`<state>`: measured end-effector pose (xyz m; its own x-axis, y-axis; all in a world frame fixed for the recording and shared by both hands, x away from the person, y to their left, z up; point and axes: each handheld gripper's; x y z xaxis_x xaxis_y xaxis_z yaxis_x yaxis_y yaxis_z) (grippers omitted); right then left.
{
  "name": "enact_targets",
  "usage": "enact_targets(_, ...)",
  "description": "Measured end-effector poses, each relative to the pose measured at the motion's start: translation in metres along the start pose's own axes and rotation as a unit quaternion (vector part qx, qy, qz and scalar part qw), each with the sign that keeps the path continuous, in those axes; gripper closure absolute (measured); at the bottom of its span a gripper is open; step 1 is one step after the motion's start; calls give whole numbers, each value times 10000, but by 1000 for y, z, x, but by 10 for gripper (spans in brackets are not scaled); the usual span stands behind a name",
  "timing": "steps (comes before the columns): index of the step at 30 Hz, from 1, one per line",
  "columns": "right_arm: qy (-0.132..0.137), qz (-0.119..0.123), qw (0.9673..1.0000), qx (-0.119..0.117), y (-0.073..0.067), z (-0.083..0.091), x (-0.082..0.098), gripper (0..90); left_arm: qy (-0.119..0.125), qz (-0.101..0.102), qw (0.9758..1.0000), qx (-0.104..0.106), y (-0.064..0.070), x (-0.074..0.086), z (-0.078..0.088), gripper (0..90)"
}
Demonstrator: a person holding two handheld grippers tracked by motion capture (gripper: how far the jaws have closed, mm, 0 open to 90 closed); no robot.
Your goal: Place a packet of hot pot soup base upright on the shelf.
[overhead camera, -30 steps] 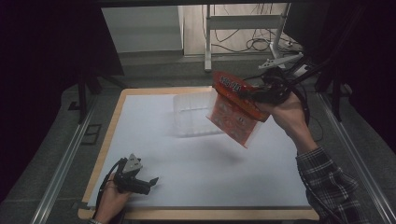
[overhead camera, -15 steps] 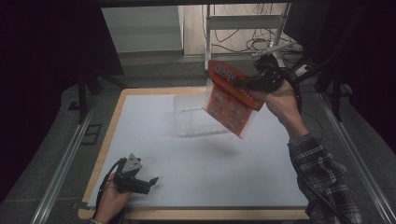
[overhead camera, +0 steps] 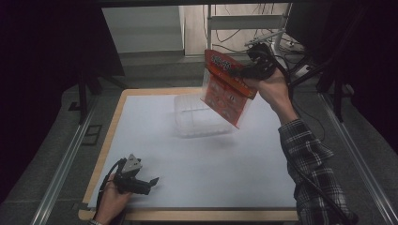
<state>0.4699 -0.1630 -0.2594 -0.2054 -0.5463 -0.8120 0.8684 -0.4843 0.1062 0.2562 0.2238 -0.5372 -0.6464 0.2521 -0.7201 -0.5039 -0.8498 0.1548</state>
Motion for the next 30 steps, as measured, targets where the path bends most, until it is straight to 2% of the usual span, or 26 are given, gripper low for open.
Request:
enact_targets(20, -43, -10, 10000, 9, 20, -48, -6, 890, -22, -28, 10000, -20, 1, 0, -1, 0)
enact_targets(30, -97, -145, 9997, -171, 26, -70, 3, 889, -29, -26, 10000, -19, 1, 0, -1, 0)
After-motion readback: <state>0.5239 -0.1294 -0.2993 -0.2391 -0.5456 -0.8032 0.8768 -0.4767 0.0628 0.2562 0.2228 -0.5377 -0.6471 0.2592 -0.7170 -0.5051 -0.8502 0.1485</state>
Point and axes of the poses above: each handheld gripper's, and its own axes: z roughly backward along the jaws, x roughly out of its underside, y roughly to its right, and after that the axes turned 13 degrees about z, right-handed
